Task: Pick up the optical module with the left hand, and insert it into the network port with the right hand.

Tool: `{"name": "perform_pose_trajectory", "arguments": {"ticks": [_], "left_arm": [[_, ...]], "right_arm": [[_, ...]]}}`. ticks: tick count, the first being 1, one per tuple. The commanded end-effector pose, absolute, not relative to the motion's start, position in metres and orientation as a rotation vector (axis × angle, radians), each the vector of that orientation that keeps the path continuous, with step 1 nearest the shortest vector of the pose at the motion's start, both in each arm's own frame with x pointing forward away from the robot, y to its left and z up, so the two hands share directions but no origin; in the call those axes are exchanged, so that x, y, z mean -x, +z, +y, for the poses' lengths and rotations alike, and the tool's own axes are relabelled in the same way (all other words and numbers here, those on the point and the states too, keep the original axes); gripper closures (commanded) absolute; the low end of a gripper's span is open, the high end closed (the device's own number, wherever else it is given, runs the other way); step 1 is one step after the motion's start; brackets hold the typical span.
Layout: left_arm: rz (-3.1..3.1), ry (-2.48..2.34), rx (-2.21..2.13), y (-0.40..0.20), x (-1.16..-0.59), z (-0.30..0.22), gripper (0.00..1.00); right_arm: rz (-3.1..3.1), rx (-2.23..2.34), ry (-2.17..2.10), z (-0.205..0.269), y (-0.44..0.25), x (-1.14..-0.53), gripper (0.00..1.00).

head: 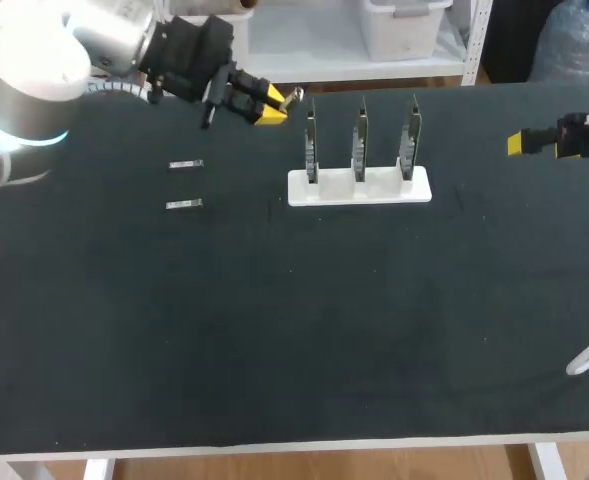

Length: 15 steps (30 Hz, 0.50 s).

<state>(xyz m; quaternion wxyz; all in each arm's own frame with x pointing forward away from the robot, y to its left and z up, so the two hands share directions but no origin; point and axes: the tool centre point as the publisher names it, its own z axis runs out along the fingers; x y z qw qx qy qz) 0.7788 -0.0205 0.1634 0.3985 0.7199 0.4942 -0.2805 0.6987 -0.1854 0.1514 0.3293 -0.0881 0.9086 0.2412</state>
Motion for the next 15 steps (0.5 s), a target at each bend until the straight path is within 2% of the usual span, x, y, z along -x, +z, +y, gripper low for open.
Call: {"name": "perform_pose_trajectory", "arguments": {"ticks": [1,15], "left_arm": [[1.188,-0.754,-1.752,0.158,-0.774,-0.017,1.00],[1.136,-0.783,-1.742,0.162,-0.772,-0.039,1.00]], "right_arm": [[2.377,0.230,0.630,-0.185,0.151,-0.699,0.00],[2.377,0.230,0.630,-0.185,0.151,-0.699,0.00]]}}
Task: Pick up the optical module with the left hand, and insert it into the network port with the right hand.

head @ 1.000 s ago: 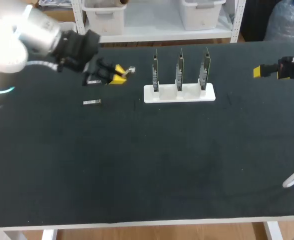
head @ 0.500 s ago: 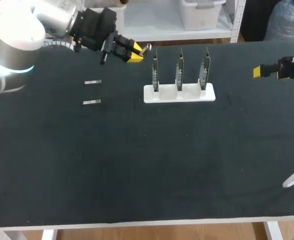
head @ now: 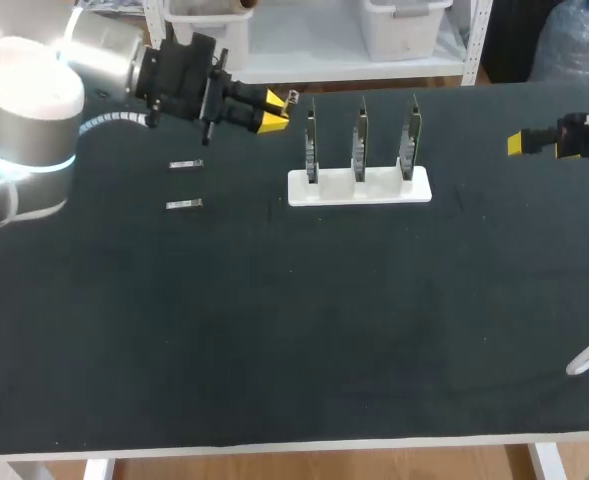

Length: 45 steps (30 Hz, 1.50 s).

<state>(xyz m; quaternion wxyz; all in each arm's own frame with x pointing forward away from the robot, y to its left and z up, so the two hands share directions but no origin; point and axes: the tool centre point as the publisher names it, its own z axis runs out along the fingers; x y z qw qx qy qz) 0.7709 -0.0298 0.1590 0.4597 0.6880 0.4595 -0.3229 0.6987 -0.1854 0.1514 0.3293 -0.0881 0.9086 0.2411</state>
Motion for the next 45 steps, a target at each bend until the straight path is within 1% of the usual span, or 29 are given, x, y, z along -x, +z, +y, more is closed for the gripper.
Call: {"name": "perform_pose_trajectory", "arguments": {"ticks": [1,29,38,45], "left_arm": [[1.129,-0.783,-1.750,0.162,-0.773,-0.040,1.00],[1.128,-0.781,-1.769,0.162,-0.773,-0.040,1.00],[1.115,-0.806,-1.709,0.181,-0.759,-0.035,1.00],[1.197,-0.868,-1.728,0.162,-0.756,-0.047,1.00]], "right_arm": [[2.377,0.230,0.630,-0.185,0.151,-0.699,0.00],[2.377,0.230,0.630,-0.185,0.151,-0.699,0.00],[2.377,0.230,0.630,-0.185,0.151,-0.699,0.00],[2.377,0.230,0.630,-0.185,0.151,-0.699,0.00]]}}
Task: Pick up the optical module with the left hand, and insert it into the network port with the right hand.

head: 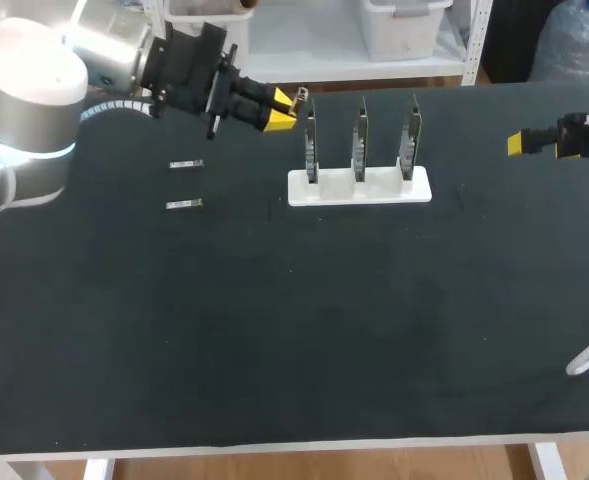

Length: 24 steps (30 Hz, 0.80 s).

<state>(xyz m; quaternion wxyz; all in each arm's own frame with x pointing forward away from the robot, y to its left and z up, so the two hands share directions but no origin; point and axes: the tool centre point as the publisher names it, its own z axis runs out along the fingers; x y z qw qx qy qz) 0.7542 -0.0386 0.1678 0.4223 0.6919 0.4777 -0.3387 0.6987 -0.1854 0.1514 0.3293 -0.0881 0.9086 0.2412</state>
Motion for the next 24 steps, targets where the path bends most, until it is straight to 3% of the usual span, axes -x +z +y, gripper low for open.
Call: {"name": "perform_pose_trajectory", "arguments": {"ticks": [1,24], "left_arm": [[1.198,-0.868,-1.729,0.160,-0.756,-0.047,1.00],[1.145,-0.879,-1.593,0.174,-0.778,-0.064,1.00]], "right_arm": [[2.377,0.230,0.630,-0.185,0.151,-0.699,0.00],[2.377,0.230,0.630,-0.185,0.151,-0.699,0.00]]}}
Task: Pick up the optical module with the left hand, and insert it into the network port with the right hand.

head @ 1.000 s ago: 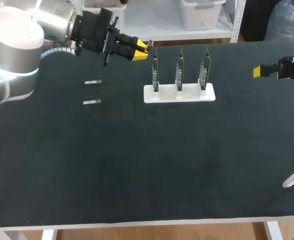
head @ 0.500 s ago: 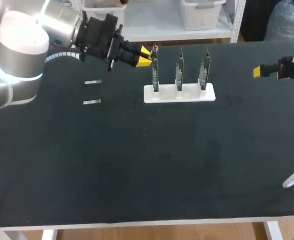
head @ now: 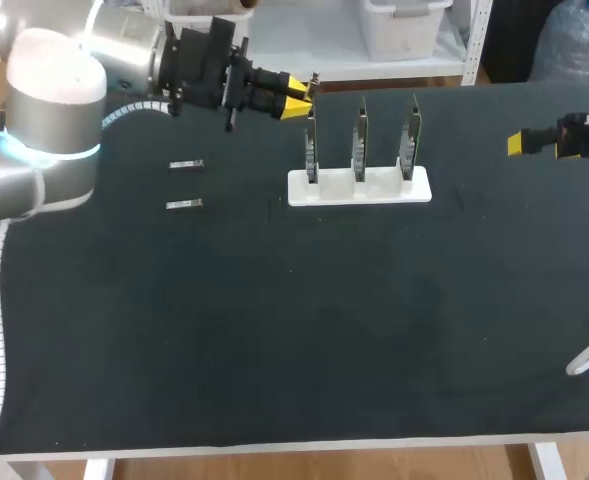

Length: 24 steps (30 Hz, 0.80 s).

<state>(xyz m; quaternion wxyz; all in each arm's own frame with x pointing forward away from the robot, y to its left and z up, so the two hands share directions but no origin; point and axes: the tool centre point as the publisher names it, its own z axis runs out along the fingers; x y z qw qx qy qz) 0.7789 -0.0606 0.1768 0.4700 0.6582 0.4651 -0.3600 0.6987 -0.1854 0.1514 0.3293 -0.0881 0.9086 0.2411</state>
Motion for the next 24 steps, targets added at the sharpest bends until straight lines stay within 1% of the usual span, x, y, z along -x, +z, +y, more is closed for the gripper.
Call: {"name": "perform_pose_trajectory", "arguments": {"ticks": [1,24], "left_arm": [[1.148,-0.878,-1.591,0.174,-0.777,-0.065,1.00],[1.139,-0.865,-1.564,0.175,-0.788,-0.070,1.00]], "right_arm": [[2.377,0.230,0.630,-0.185,0.151,-0.699,0.00],[2.377,0.230,0.630,-0.185,0.151,-0.699,0.00]]}}
